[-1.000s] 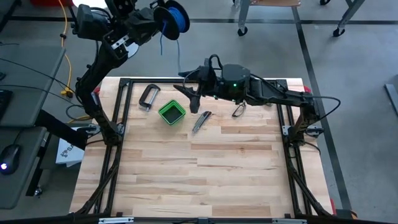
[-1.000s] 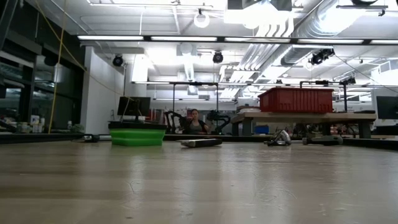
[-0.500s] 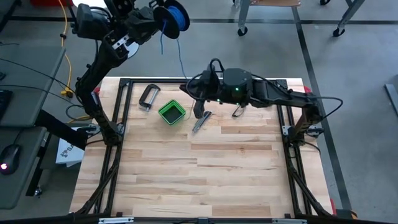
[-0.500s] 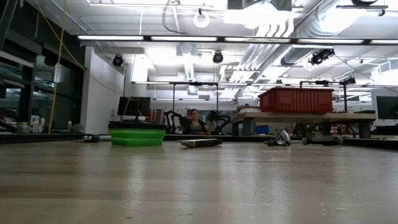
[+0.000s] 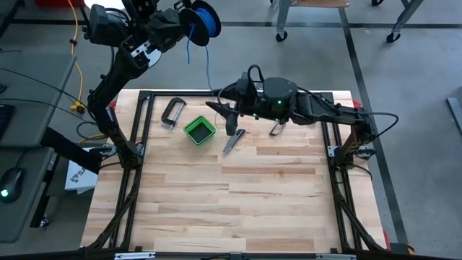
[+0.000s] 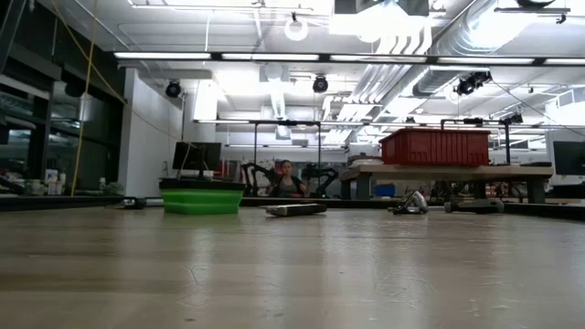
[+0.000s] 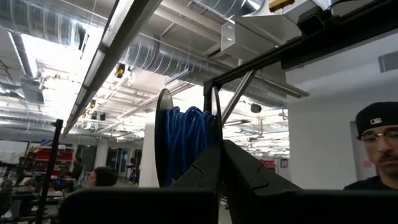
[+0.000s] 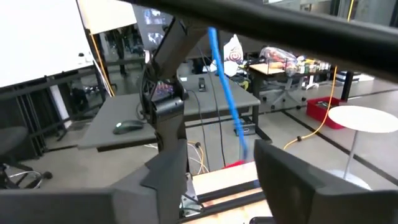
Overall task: Coil cords
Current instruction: Coil the blue wire onto the spool
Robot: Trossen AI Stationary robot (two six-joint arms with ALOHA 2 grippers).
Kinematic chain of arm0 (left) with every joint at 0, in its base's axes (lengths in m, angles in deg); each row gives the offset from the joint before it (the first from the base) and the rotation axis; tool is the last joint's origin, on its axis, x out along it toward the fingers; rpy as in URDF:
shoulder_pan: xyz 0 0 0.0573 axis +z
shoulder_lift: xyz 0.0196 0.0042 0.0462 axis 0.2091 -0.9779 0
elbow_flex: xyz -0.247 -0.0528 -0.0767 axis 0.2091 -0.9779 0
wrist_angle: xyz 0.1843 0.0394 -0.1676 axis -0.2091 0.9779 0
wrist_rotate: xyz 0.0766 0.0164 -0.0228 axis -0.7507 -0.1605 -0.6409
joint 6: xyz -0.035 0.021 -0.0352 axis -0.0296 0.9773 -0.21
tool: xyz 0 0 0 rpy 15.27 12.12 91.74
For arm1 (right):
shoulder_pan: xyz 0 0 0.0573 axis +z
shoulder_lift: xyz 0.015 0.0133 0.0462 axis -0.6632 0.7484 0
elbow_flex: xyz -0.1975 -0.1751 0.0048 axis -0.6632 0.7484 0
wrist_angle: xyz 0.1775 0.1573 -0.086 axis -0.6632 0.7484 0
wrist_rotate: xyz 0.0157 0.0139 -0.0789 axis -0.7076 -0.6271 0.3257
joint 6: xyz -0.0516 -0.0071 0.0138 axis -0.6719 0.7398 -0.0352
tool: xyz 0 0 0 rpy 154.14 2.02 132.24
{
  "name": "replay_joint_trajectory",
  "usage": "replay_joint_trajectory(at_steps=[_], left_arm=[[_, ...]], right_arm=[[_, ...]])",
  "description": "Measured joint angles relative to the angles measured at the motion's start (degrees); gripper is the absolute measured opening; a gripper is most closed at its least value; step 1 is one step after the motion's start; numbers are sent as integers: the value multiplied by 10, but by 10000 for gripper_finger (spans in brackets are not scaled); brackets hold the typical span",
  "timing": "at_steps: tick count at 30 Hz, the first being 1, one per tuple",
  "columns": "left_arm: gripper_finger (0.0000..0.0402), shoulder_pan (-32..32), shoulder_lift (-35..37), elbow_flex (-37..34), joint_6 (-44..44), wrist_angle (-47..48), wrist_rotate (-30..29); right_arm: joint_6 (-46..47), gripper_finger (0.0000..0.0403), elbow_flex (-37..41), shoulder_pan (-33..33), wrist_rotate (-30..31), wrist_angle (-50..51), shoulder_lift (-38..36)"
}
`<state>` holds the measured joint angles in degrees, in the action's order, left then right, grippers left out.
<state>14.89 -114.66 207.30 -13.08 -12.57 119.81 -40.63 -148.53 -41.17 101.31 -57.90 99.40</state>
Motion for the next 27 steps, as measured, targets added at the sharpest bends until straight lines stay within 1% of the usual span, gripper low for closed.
replay_joint_trajectory(at_steps=[2, 4, 10, 14, 21, 27], left_arm=[[1, 0, 0, 0, 0, 0, 0], [1, 0, 0, 0, 0, 0, 0], [1, -1, 0, 0, 0, 0, 0], [1, -6, 0, 0, 0, 0, -3], [1, -8, 0, 0, 0, 0, -4], [1, -8, 0, 0, 0, 0, -4]], right_arm=[[-10, 197, 0, 0, 2, 0, 0], [-27, 200, 0, 0, 4, 1, 0], [-37, 189, 0, 0, 32, 1, 0], [-48, 186, 0, 0, 35, -3, 0], [-34, 186, 0, 0, -17, -10, 0], [-19, 186, 0, 0, -31, -10, 0]])
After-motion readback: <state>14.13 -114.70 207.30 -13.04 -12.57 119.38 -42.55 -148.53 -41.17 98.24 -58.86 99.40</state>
